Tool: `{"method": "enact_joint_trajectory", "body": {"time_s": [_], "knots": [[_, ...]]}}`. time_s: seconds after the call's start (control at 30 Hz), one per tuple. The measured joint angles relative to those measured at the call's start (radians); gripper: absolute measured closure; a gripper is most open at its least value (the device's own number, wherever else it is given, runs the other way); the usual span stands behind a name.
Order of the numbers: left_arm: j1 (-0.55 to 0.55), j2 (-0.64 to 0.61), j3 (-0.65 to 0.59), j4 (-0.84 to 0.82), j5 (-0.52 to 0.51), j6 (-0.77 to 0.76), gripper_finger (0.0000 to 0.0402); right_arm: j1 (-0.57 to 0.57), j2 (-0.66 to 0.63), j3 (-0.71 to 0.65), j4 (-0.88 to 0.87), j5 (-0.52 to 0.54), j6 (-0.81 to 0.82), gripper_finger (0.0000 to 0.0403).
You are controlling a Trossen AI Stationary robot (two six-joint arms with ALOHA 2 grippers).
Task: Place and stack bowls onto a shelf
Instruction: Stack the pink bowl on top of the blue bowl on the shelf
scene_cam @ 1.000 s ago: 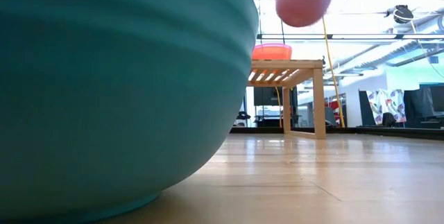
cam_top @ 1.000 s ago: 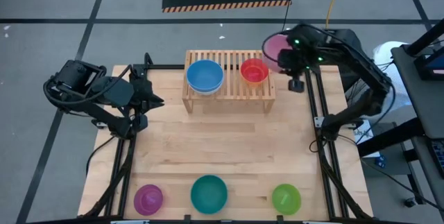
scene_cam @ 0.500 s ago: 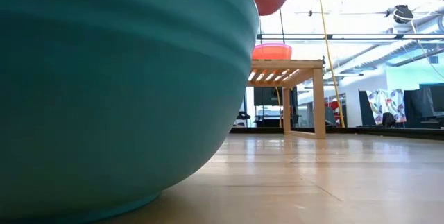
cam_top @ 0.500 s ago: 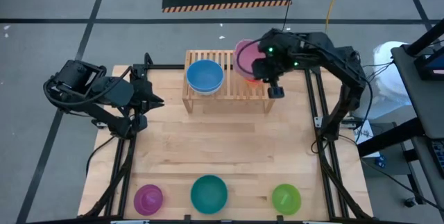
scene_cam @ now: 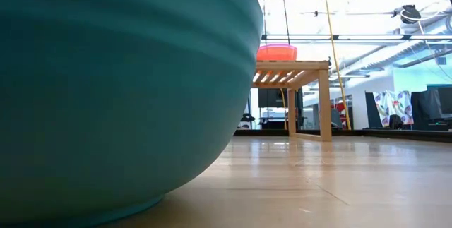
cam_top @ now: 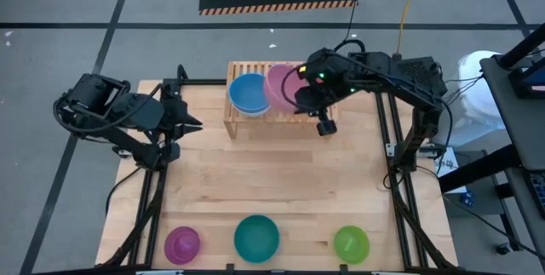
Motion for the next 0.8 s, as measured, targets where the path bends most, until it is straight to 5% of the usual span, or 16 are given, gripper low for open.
{"method": "enact_joint_trajectory", "body": {"time_s": [0.5,0.8], "knots": [[0.05,0.105,0.0,0.044,0.0,0.197,0.0346,0.064,-0.003,-0.001,-0.063,-0.131,0.028,0.0403],[0.049,0.144,0.0,0.093,0.042,0.34,0.0346,0.104,-0.003,-0.118,-0.08,-0.261,0.022,0.0403]]}}
